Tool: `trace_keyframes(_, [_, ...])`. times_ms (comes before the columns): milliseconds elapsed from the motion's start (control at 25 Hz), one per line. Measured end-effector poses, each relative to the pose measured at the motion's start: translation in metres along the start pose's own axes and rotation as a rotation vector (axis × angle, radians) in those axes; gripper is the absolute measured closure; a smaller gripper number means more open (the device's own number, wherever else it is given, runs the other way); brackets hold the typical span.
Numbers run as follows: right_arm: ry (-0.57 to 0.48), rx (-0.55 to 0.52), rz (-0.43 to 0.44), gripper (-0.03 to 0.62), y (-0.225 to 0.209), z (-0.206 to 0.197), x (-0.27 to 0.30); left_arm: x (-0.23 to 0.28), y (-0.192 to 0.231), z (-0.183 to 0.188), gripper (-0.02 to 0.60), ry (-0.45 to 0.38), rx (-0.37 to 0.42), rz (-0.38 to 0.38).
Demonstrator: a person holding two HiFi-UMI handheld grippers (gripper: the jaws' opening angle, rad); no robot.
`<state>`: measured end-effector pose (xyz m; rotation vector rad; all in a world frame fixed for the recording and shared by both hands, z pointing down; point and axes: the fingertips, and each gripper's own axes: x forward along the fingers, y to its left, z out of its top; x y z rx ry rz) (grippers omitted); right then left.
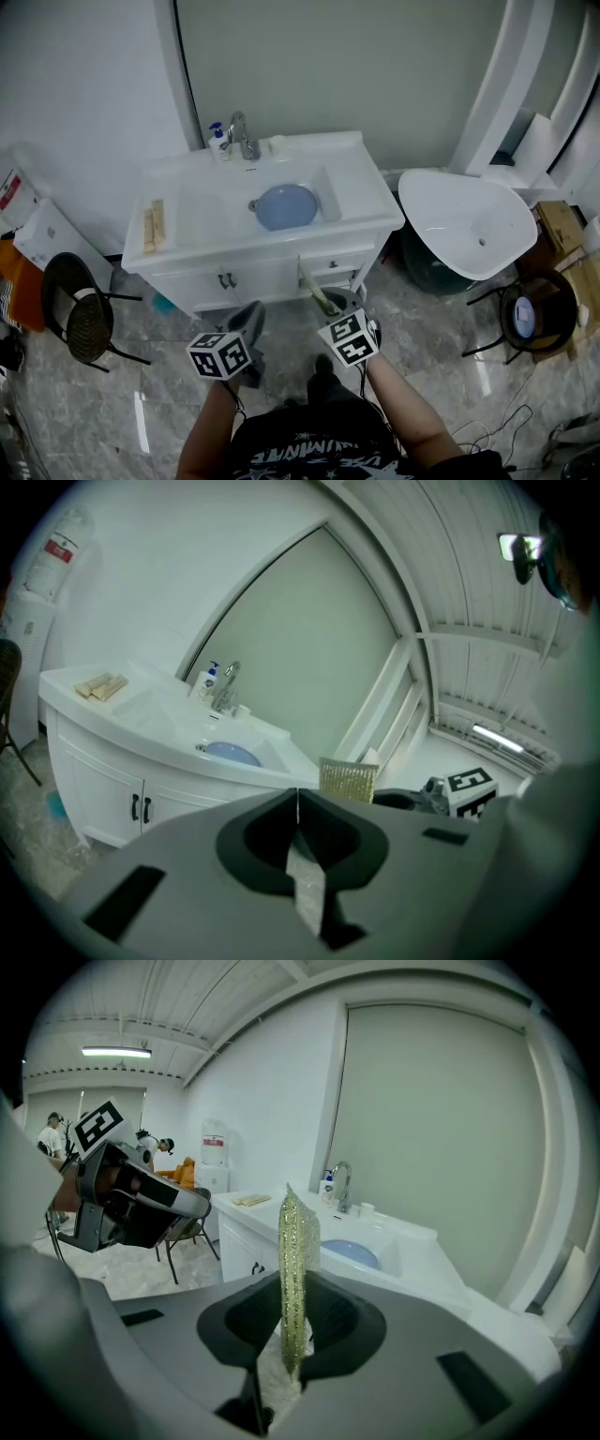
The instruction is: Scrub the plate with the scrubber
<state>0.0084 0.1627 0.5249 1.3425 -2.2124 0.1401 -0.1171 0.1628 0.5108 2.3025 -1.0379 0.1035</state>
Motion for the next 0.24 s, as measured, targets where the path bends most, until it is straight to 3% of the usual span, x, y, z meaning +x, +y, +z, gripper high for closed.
trace_keyframes(240, [-0.004,-0.015,0.001,0.523,0.019,-0.004,-0.009,-0.011,0.001,-0.006,0.563,-0.007,0.022,0.009])
